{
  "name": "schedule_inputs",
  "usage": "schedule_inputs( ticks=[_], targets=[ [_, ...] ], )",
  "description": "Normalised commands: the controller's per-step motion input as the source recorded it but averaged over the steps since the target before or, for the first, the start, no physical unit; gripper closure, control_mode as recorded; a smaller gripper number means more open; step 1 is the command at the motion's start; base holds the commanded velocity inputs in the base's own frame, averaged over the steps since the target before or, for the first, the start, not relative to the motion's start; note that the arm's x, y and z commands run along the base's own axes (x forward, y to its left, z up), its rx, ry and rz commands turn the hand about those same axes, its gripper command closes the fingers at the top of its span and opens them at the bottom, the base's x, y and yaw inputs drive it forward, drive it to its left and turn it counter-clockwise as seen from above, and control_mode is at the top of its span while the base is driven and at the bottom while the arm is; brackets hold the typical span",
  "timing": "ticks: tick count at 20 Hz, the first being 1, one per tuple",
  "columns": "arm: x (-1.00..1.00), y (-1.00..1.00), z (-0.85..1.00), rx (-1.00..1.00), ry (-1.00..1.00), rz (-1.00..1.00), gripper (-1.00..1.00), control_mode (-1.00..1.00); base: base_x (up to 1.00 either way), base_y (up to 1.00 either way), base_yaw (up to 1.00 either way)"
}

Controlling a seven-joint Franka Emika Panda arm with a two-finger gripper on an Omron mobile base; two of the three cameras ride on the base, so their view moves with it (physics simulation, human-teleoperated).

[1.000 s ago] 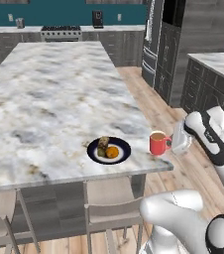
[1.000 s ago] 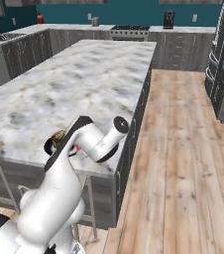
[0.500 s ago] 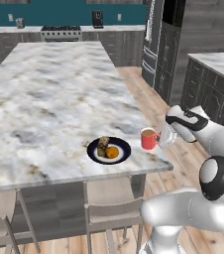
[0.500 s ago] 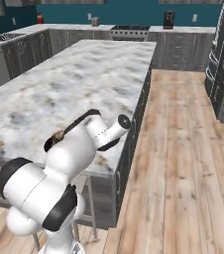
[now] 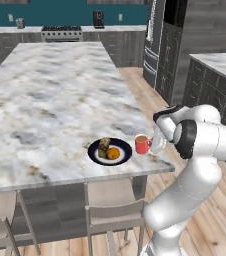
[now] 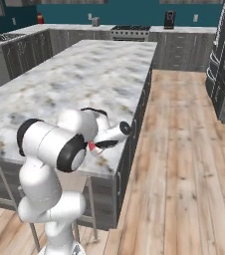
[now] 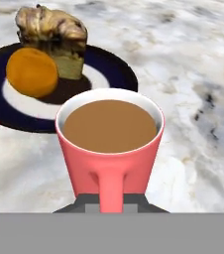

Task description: Pick up the brewed coffee from the coffee machine and place it next to the breakfast plate on the dining counter.

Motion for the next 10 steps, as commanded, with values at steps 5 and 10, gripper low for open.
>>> schedule_inputs(
  ticks=[5, 10],
  targets=[
    [0.71, -0.05, -0.59, 0.00, 0.00, 0.08, -1.00, -1.00, 0.00, 0.00, 0.00],
    [0.37, 0.00, -0.34, 0.00, -0.01, 0.11, -1.00, -1.00, 0.00, 0.00, 0.00]
  ],
)
